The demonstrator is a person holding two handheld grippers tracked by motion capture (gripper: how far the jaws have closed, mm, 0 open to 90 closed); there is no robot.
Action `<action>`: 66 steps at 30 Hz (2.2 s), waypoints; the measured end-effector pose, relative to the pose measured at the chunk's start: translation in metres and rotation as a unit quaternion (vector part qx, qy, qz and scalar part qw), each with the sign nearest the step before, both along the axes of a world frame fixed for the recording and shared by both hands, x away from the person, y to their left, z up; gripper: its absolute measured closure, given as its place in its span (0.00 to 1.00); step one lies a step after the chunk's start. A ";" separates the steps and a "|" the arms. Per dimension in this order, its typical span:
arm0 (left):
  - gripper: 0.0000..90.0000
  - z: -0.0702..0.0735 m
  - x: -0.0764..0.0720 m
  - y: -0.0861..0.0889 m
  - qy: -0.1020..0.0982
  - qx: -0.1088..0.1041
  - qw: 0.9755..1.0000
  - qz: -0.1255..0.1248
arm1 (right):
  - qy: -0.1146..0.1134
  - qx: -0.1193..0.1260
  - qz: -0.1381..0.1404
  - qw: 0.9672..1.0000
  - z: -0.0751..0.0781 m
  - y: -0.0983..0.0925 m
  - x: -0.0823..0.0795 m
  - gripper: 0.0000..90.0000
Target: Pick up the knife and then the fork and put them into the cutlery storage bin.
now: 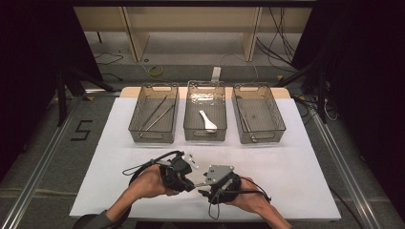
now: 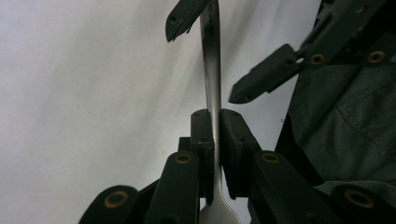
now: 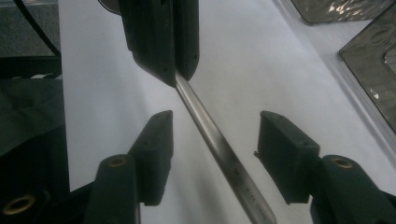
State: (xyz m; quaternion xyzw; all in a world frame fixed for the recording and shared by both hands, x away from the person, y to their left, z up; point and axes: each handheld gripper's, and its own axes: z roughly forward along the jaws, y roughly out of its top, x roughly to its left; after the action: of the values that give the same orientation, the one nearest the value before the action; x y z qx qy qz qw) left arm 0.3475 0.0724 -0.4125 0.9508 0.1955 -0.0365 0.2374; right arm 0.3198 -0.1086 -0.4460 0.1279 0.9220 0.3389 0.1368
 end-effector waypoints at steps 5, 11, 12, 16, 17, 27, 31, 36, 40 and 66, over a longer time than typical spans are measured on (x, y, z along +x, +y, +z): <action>0.93 -0.001 0.000 -0.001 0.009 -0.002 1.000 -0.004 | -0.025 -0.018 0.012 0.999 -0.003 0.003 -0.003 0.63; 0.93 -0.002 -0.001 -0.001 0.021 -0.008 1.000 -0.006 | -0.048 -0.037 0.034 0.998 -0.005 0.005 -0.008 0.76; 0.93 -0.002 -0.001 -0.002 0.021 -0.007 1.000 -0.009 | -0.052 -0.038 0.040 0.997 -0.005 0.005 -0.008 0.78; 0.93 -0.004 -0.002 -0.004 0.029 -0.007 1.000 -0.012 | -0.064 -0.052 0.062 0.995 -0.005 0.006 -0.011 0.84; 0.92 -0.005 -0.001 -0.004 0.028 -0.005 0.999 -0.016 | -0.063 -0.060 0.068 0.994 -0.005 0.006 -0.012 0.86; 0.66 0.003 -0.007 -0.007 0.016 -0.023 0.999 -0.034 | -0.069 -0.087 0.109 0.988 -0.006 0.009 -0.017 0.97; 0.54 0.013 -0.005 -0.002 -0.011 -0.048 0.999 -0.014 | -0.066 -0.089 0.101 0.989 -0.006 0.004 -0.016 0.98; 0.39 0.018 0.002 0.008 -0.025 -0.073 0.997 0.024 | -0.063 -0.089 0.087 0.990 -0.006 -0.003 -0.013 0.98; 0.30 0.020 0.007 0.014 -0.036 -0.087 0.995 0.045 | -0.051 -0.088 0.069 0.992 -0.006 -0.008 -0.009 0.98; 0.19 0.010 0.012 0.058 -0.114 -0.209 0.963 0.128 | -0.036 -0.079 -0.068 0.994 0.008 -0.063 0.028 0.98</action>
State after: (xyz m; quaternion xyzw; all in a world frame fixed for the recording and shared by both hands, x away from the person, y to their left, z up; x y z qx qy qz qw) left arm 0.3593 0.1305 -0.4022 0.8450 0.2749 0.0627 0.4543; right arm 0.3482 -0.1720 -0.4381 0.1672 0.9294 0.2595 0.2024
